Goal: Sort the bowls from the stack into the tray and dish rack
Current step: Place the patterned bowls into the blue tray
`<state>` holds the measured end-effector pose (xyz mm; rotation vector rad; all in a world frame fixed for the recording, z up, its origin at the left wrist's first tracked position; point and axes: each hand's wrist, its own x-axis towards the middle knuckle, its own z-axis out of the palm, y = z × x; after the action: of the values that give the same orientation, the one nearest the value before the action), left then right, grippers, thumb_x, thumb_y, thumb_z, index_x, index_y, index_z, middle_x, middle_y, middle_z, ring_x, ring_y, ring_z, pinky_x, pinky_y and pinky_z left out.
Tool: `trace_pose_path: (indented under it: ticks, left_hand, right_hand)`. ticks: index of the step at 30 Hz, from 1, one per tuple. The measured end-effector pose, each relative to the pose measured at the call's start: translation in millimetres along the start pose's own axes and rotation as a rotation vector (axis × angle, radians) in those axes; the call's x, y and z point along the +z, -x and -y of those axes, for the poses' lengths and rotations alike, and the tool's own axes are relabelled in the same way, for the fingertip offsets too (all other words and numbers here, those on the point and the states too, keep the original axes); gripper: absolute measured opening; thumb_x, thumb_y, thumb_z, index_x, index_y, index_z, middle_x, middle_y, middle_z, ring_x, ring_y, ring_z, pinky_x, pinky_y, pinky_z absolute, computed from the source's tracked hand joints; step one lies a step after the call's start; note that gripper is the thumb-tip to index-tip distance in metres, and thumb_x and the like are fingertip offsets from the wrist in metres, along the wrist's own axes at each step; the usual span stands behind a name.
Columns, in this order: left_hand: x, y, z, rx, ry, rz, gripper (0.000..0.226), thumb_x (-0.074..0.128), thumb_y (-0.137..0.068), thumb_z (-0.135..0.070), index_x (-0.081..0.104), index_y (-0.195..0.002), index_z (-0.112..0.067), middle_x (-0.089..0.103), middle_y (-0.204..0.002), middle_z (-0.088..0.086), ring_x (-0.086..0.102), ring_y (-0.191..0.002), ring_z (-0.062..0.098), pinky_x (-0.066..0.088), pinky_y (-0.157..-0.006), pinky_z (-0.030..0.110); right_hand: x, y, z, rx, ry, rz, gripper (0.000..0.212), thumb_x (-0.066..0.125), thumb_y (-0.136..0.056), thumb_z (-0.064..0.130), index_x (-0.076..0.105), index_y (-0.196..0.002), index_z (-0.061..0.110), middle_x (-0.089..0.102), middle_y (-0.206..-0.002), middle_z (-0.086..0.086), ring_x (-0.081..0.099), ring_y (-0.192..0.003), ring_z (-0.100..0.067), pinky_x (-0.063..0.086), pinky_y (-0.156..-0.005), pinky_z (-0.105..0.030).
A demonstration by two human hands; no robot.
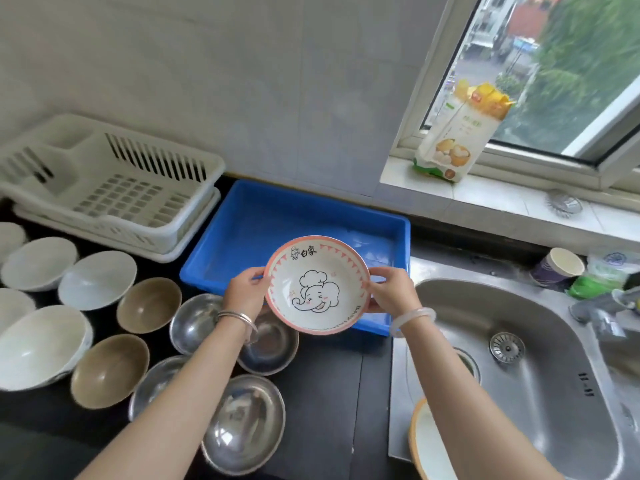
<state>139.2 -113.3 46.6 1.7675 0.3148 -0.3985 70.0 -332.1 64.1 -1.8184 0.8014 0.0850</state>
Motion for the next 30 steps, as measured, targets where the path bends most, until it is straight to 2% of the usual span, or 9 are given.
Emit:
trace_pose_path:
  ticks: [2,4,8,12,17,19,22,25,30]
  left_hand:
    - [-4,-22,-3,-0.036,0.039,-0.008,0.010,0.056,-0.086,-0.011,0.062,-0.094,-0.012,0.064,-0.096,0.012,0.061,-0.079,0.028,0.057,-0.072,0.041]
    - [-9,-46,-5,-0.049,0.036,-0.027,0.009,0.055,-0.086,-0.011,0.062,-0.090,-0.006,0.063,-0.088,0.014,0.058,-0.077,0.027,0.055,-0.077,0.044]
    - [-23,-91,-5,-0.032,-0.081,-0.046,0.017,0.053,-0.084,-0.015,0.064,-0.074,-0.008,0.063,-0.079,0.021,0.055,-0.074,0.024,0.052,-0.084,0.051]
    - [-30,-123,-3,-0.025,-0.129,-0.015,0.021,0.048,-0.087,-0.012,0.067,-0.085,-0.002,0.064,-0.080,0.017,0.055,-0.075,0.025,0.050,-0.069,0.041]
    - [-31,-147,6,-0.042,-0.124,0.017,0.019,0.048,-0.089,-0.012,0.067,-0.086,-0.010,0.067,-0.085,0.014,0.058,-0.077,0.026,0.049,-0.070,0.039]
    - [-31,-154,9,-0.052,-0.109,0.022,0.019,0.050,-0.089,-0.015,0.068,-0.090,-0.010,0.068,-0.086,0.011,0.060,-0.078,0.025,0.050,-0.071,0.038]
    - [-32,-160,12,-0.092,-0.043,0.040,0.018,0.053,-0.089,-0.017,0.068,-0.094,-0.011,0.068,-0.086,0.011,0.059,-0.077,0.024,0.047,-0.068,0.033]
    - [-36,-159,17,-0.201,0.139,0.069,0.014,0.053,-0.090,-0.013,0.065,-0.097,-0.014,0.066,-0.082,0.008,0.060,-0.073,0.023,0.051,-0.064,0.031]
    - [-41,-150,22,-0.349,0.257,0.200,0.018,0.046,-0.092,-0.001,0.057,-0.101,-0.011,0.063,-0.086,0.009,0.062,-0.079,0.027,0.052,-0.072,0.043]
  right_hand:
    - [17,-17,9,0.032,-0.060,-0.012,0.027,0.056,-0.087,0.002,0.067,-0.109,0.013,0.070,-0.071,-0.007,0.070,-0.050,-0.019,0.058,-0.047,-0.028]
    - [36,-34,16,0.057,-0.096,-0.031,0.028,0.056,-0.087,0.001,0.065,-0.112,0.010,0.068,-0.067,-0.008,0.068,-0.046,-0.016,0.055,-0.043,-0.024]
    - [75,-66,23,0.104,-0.171,-0.033,0.032,0.056,-0.086,0.000,0.063,-0.117,0.006,0.067,-0.071,-0.011,0.069,-0.056,-0.024,0.060,-0.051,-0.032]
    - [103,-89,22,0.186,-0.228,-0.020,0.035,0.058,-0.087,0.001,0.059,-0.122,0.008,0.065,-0.075,-0.011,0.069,-0.058,-0.024,0.061,-0.056,-0.033]
    - [123,-104,18,0.247,-0.283,-0.044,0.032,0.058,-0.089,0.002,0.059,-0.121,0.008,0.064,-0.077,-0.011,0.068,-0.062,-0.026,0.059,-0.049,-0.029]
    - [128,-106,16,0.255,-0.291,-0.056,0.032,0.058,-0.089,0.002,0.059,-0.120,0.008,0.065,-0.085,-0.014,0.068,-0.069,-0.029,0.060,-0.054,-0.033]
    - [132,-106,11,0.271,-0.352,-0.053,0.027,0.057,-0.089,0.003,0.060,-0.115,0.010,0.066,-0.104,-0.023,0.068,-0.071,-0.031,0.060,-0.052,-0.031]
    - [133,-101,9,0.292,-0.430,-0.012,0.029,0.057,-0.091,0.008,0.059,-0.120,0.007,0.067,-0.103,-0.019,0.069,-0.059,-0.022,0.058,-0.050,-0.025]
    - [131,-85,1,0.336,-0.656,0.177,0.034,0.056,-0.093,0.010,0.056,-0.126,0.005,0.065,-0.104,-0.013,0.070,-0.065,-0.022,0.061,-0.064,-0.024]
